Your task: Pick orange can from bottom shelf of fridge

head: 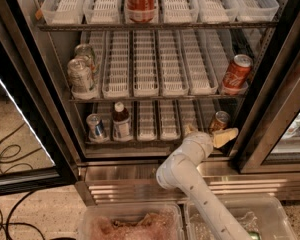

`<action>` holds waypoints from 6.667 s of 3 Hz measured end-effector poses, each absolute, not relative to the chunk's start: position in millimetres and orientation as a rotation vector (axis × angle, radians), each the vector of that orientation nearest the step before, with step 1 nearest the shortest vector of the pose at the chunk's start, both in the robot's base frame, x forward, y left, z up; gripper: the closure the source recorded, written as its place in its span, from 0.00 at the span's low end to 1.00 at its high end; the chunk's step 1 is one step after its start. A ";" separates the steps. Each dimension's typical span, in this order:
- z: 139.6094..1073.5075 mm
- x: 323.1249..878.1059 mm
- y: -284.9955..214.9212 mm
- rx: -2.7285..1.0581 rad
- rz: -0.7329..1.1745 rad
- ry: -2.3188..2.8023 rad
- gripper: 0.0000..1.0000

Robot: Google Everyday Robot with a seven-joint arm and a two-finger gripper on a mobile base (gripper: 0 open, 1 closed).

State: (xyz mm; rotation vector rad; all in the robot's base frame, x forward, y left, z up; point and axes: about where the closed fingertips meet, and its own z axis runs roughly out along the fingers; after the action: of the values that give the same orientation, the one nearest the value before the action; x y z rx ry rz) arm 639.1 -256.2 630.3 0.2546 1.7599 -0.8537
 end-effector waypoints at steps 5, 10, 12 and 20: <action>618.5 654.1 -259.3 0.300 -0.663 1.831 0.00; 617.3 666.0 -265.5 0.317 -0.683 1.824 0.81; 617.2 666.0 -265.6 0.317 -0.683 1.825 0.40; 600.8 677.9 -279.3 0.335 -0.726 1.874 0.56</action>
Offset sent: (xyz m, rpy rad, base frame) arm 0.0048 0.0028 -0.0052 0.0204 0.0115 0.0323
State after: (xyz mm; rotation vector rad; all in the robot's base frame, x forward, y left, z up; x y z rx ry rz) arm 677.9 -279.3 600.8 0.3348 1.8736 -0.7261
